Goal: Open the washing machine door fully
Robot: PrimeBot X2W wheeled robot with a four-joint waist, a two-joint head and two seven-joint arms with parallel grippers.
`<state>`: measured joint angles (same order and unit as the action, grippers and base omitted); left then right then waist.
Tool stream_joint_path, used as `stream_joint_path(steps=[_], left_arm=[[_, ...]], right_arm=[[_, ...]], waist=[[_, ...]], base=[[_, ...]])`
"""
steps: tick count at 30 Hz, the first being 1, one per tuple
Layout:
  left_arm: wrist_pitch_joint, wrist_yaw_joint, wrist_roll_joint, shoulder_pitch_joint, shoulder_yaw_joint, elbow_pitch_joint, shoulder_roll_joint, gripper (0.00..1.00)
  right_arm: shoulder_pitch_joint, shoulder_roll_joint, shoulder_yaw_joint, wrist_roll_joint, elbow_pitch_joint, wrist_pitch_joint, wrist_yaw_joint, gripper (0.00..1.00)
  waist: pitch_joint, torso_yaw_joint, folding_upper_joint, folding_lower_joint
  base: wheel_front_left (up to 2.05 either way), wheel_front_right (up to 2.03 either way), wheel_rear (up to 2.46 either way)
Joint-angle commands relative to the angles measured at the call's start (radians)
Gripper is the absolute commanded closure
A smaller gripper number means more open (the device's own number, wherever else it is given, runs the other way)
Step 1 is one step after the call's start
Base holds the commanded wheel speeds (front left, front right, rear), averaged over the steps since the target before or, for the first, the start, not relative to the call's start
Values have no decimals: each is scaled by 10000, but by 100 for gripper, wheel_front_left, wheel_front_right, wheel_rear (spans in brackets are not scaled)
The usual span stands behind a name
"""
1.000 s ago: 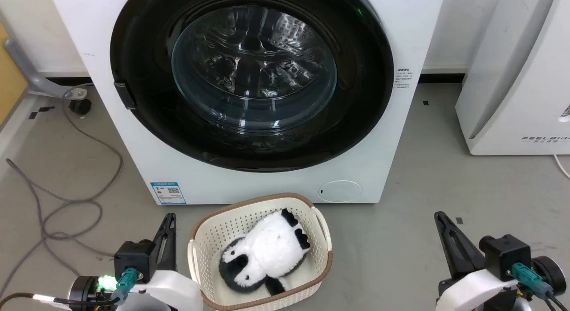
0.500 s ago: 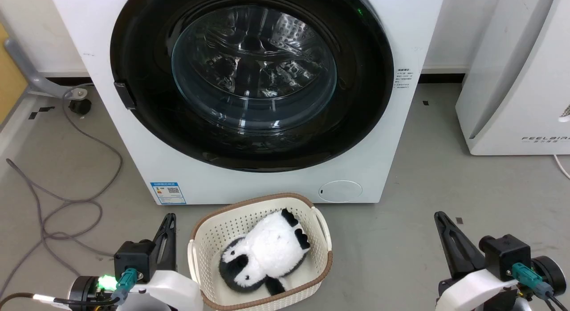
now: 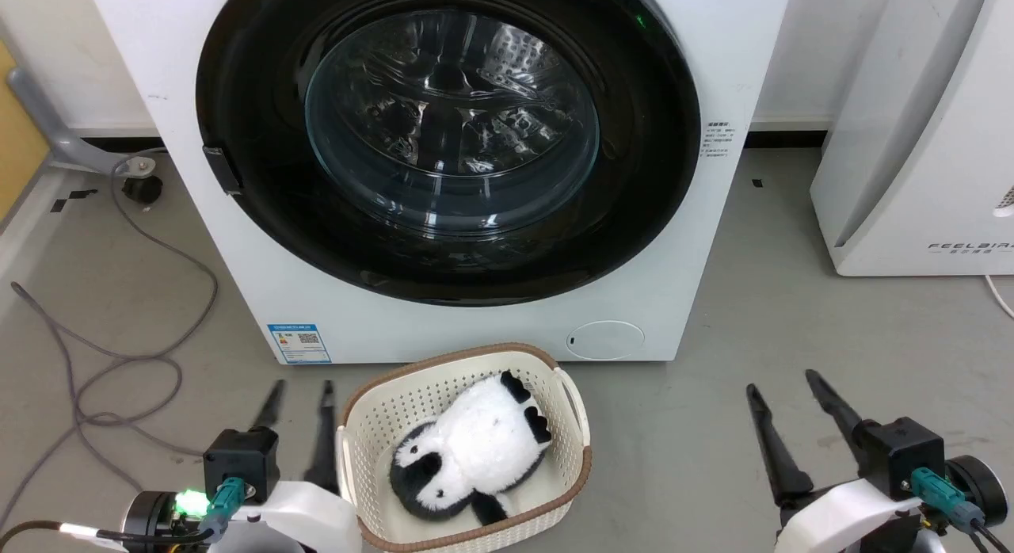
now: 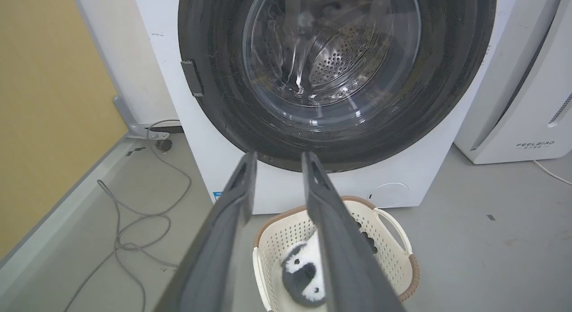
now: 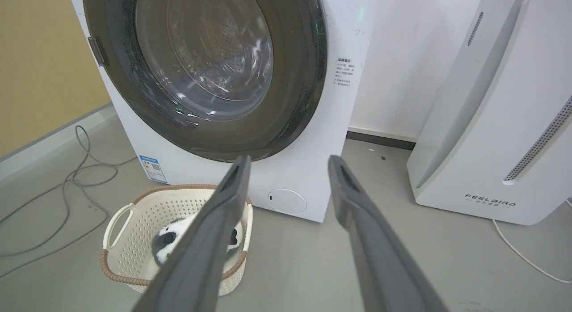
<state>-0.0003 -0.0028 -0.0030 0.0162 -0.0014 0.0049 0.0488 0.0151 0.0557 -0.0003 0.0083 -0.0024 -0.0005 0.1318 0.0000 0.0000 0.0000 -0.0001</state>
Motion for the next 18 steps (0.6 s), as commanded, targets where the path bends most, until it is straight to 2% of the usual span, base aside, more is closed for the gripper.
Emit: stream_joint_path(steps=[1, 18], left_arm=[[-25, 0, -3, 1, -18, 7, 0, 0], [-380, 14, -50, -10, -262, 41, 3, 0]], right_arm=[[7, 0, -3, 16, 2, -24, 0, 0], [46, 24, 10, 437, -25, -379, -2, 0]], waist=[[1, 0, 0, 1], [65, 4, 0, 1]], base=[[0, 0, 0], [0, 0, 0]])
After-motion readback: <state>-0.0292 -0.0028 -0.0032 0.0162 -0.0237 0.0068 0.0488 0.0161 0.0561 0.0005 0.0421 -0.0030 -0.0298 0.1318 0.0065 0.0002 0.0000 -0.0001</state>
